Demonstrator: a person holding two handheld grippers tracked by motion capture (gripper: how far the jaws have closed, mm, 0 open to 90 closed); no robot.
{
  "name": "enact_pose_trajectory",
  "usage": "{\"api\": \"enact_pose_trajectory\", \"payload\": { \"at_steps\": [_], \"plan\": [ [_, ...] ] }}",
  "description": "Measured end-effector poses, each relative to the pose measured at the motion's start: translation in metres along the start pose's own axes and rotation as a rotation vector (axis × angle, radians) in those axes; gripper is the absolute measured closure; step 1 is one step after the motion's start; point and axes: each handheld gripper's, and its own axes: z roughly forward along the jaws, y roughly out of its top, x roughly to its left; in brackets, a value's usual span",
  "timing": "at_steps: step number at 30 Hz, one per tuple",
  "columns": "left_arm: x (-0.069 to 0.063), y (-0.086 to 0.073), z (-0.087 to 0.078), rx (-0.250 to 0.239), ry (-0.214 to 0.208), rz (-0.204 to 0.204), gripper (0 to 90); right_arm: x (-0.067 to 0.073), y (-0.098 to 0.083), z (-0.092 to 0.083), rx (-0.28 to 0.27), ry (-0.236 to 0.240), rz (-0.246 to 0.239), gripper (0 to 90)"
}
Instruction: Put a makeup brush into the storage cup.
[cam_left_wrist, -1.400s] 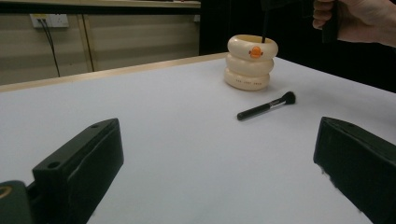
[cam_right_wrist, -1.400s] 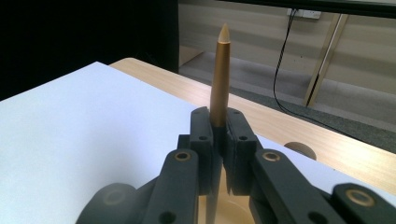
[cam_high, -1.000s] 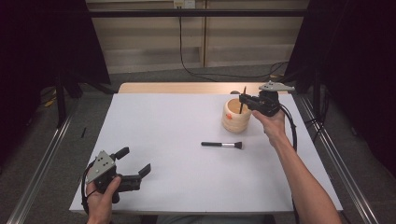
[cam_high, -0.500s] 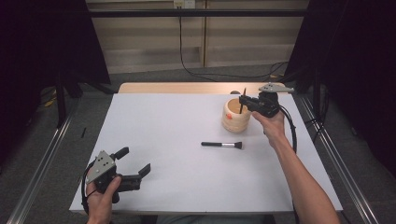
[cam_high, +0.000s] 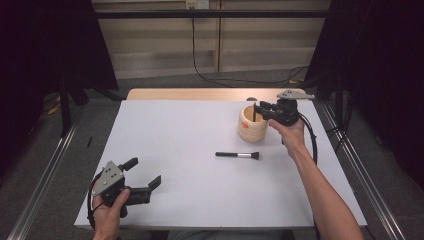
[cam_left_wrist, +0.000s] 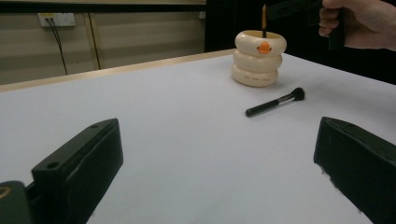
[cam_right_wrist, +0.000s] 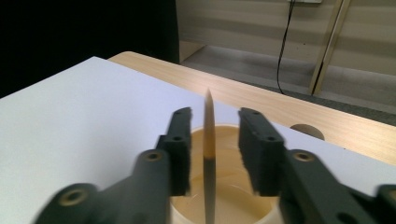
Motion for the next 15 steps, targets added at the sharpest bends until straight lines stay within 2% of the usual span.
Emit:
{"api": "enact_pose_trajectory", "payload": {
  "at_steps": [2,5,9,12,15],
  "plan": [
    [-0.0001,0.0000,0.0002,0.001,-0.002,0.000,1.5,0.0000,-0.0001,-0.0003,-0.006,-0.006,-0.002,44.7],
    [0.0000,-0.0001,0.0000,0.000,0.000,0.001,1.5,0.0011,-0.0007,-0.0014,-0.028,-0.015,0.003,30.2],
    [0.0000,-0.0001,0.0001,0.000,0.001,0.001,1.5,0.0022,-0.0009,-0.0025,-0.050,-0.009,-0.002,14.7],
    [0.0003,-0.0004,-0.0007,-0.003,0.003,-0.002,1.5,0.0028,-0.0008,-0.0029,-0.065,-0.018,-0.003,4.2],
    [0.0008,-0.0002,-0.0012,-0.004,0.008,-0.003,1.5,0.0030,-0.0006,-0.0043,-0.069,-0.015,0.001,0.0]
  ]
}}
